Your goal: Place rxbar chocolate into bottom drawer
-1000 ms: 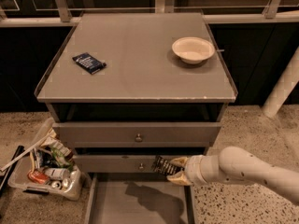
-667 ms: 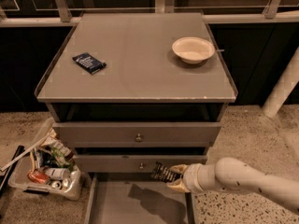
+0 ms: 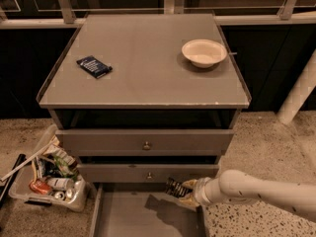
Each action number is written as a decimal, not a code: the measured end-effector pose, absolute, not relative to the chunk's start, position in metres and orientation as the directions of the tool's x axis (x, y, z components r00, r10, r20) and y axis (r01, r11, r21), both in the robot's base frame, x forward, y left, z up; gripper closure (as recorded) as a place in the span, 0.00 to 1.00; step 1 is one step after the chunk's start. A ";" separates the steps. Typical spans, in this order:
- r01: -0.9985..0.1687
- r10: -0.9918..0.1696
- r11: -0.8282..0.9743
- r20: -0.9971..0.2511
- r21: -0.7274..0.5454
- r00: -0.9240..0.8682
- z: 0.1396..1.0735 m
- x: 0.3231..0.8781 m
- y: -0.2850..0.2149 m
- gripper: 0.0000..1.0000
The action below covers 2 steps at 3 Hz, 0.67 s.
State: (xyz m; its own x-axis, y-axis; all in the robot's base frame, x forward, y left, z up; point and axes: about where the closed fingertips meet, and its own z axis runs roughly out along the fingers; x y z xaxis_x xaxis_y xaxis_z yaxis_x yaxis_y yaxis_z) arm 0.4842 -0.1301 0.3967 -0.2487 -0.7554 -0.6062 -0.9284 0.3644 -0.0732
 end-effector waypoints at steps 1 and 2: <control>-0.928 -0.755 0.364 -0.606 -0.073 -0.249 0.397 0.484 -0.130 1.00; -0.934 -0.752 0.349 -0.617 -0.076 -0.231 0.380 0.492 -0.123 1.00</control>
Offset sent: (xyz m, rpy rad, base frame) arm 0.0198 0.0146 -0.0388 0.0276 -0.0231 0.0388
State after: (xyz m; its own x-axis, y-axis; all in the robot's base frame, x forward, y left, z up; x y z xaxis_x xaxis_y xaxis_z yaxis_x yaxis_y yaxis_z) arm 0.4916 -0.1230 0.3804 -0.2307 -0.7522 -0.6173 -0.9341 0.3489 -0.0760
